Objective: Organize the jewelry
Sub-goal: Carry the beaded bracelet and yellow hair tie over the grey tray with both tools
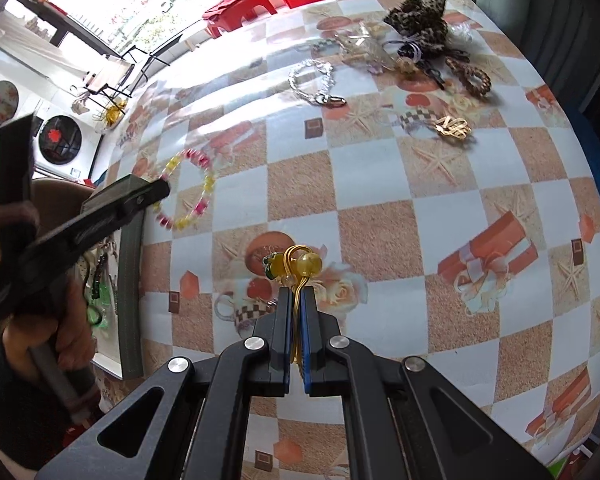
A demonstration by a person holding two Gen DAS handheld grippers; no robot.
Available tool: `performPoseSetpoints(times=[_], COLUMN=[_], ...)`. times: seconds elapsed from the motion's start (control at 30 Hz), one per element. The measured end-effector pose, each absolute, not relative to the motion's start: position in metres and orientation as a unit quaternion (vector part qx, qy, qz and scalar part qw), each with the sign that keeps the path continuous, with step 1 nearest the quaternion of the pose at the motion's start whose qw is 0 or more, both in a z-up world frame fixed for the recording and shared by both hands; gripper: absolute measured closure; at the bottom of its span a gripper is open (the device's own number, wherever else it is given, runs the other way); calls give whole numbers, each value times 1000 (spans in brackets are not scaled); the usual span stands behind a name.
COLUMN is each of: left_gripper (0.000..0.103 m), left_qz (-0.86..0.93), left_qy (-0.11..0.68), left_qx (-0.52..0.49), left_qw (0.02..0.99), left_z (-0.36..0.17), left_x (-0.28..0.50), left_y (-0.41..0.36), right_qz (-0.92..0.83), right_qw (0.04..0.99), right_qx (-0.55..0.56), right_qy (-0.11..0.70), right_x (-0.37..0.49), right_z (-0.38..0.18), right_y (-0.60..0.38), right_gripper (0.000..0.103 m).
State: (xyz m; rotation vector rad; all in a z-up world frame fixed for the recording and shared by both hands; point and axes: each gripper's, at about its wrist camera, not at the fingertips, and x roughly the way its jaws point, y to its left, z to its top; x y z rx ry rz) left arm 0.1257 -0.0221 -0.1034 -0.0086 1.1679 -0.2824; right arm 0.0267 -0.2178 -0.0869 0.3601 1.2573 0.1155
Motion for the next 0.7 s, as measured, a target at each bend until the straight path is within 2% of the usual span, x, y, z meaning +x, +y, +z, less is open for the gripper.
performPoseSetpoints(times=[0.7], left_gripper=[92], left_qz=[-48], left_qy=[536], left_qx=[-65], left_qw=[840], left_z=[-72], left_x=[75], left_y=[95], right_qz=[136], right_qw=[796], right_qx=[111], right_qy=[579], right_x=[56], right_z=[-69], right_y=[-115], right_gripper=[99])
